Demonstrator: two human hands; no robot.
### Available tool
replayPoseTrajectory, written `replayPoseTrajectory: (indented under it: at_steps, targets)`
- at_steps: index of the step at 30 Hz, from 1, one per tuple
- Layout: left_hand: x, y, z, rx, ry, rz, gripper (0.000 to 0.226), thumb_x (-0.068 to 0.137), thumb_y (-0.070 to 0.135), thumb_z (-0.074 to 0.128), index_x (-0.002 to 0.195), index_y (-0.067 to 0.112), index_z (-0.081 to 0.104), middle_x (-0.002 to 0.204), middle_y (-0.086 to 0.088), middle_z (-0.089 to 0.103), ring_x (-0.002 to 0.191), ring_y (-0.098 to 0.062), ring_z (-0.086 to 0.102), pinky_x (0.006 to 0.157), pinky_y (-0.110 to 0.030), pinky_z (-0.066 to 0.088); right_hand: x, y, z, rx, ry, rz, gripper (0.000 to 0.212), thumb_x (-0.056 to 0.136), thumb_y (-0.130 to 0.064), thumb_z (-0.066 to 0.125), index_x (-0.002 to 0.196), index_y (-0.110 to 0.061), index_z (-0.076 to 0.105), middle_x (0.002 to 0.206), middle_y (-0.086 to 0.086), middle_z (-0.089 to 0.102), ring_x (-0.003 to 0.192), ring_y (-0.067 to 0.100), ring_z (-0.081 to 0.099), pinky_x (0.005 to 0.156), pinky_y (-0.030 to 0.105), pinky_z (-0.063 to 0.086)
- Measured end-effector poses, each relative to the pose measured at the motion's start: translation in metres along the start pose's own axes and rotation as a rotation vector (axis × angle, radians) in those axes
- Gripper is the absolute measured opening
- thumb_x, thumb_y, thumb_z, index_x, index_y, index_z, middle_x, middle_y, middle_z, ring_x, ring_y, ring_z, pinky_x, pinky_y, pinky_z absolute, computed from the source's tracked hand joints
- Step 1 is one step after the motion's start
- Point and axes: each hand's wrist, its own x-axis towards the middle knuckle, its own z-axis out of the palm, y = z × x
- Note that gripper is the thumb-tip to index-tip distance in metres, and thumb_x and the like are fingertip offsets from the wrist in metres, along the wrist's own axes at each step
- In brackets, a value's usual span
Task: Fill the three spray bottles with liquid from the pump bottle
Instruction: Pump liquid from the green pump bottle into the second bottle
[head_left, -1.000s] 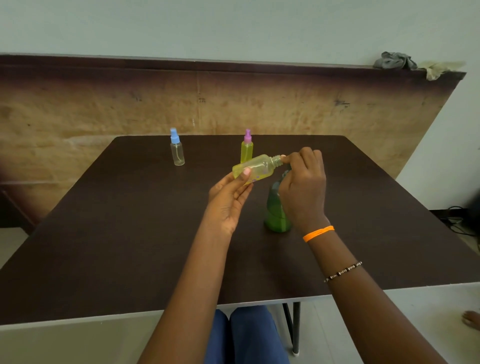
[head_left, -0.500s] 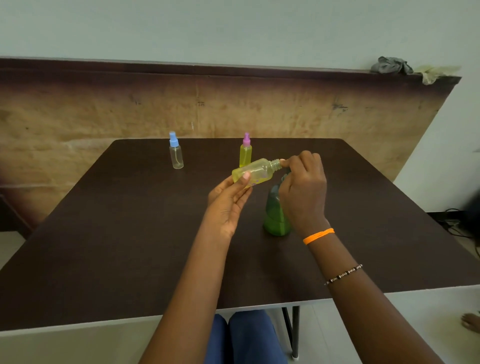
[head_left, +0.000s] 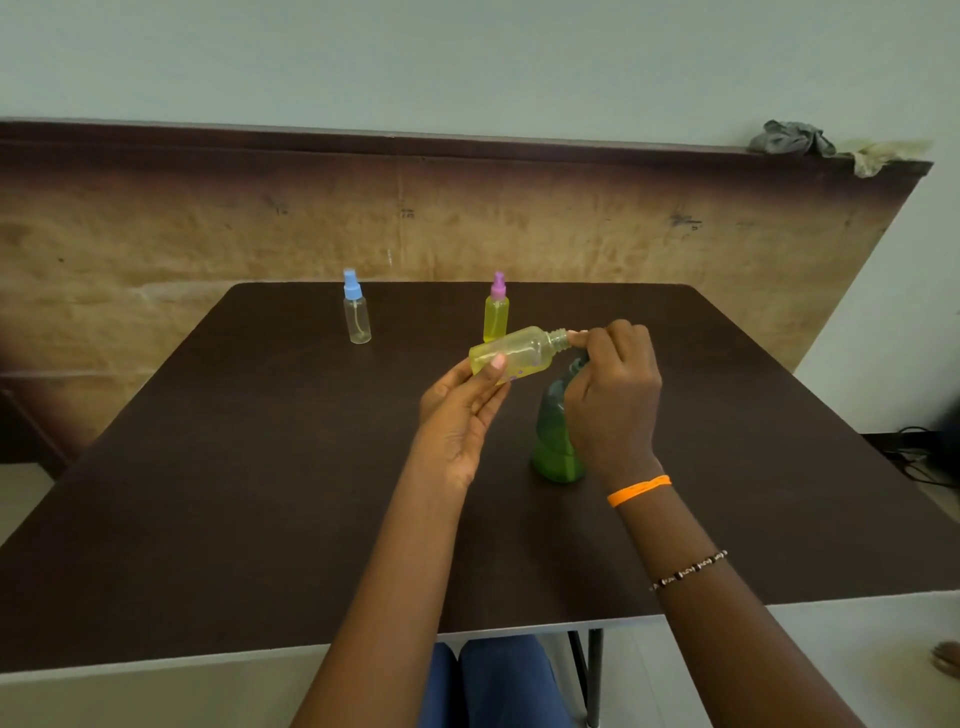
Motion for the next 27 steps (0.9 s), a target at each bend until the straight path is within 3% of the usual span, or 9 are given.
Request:
replayPoseTrajectory:
  at_steps: [5,10,17,27]
  targets:
    - [0.0,-0.001,0.004,-0.008,-0.005,0.0,0.012,0.084,0.004,0.062,0.095,0.007,0.065,0.093,-0.006,0.072,0.09,-0.014,0.068,0.087,-0.023,0.053,0.011,-0.005,-0.014,0.042,-0.041,0.055,0.033,0.075,-0.003,0.035,0.076,0.001,0.068,0.071,0.012,0.059,0.067,0.026,0.054,0.06,0.022,0.034]
    - [0.002,-0.004,0.002,-0.001,-0.01,0.0,0.017,0.084,0.004,0.061,0.101,0.005,0.064,0.1,-0.009,0.07,0.092,-0.014,0.068,0.085,-0.022,0.053,-0.001,0.001,-0.006,-0.04,-0.023,-0.003,0.028,0.075,0.006,0.038,0.075,0.003,0.066,0.071,0.014,0.057,0.065,0.028,0.053,0.053,0.031,0.042]
    - [0.001,-0.002,0.004,-0.023,-0.002,0.001,0.012,0.083,0.004,0.062,0.095,0.006,0.065,0.09,-0.005,0.073,0.088,-0.014,0.069,0.086,-0.023,0.053,0.009,-0.002,-0.01,-0.025,-0.071,0.0,0.026,0.074,-0.001,0.037,0.073,0.002,0.063,0.071,0.013,0.056,0.067,0.029,0.052,0.059,0.026,0.035]
    - [0.003,-0.006,0.0,0.0,0.0,-0.001,0.015,0.084,0.005,0.061,0.098,0.006,0.064,0.099,-0.008,0.07,0.091,-0.014,0.068,0.087,-0.023,0.053,-0.008,-0.001,-0.006,-0.037,-0.066,-0.037,0.013,0.068,-0.008,0.054,0.076,0.001,0.06,0.073,0.014,0.051,0.072,0.021,0.039,0.062,0.024,0.032]
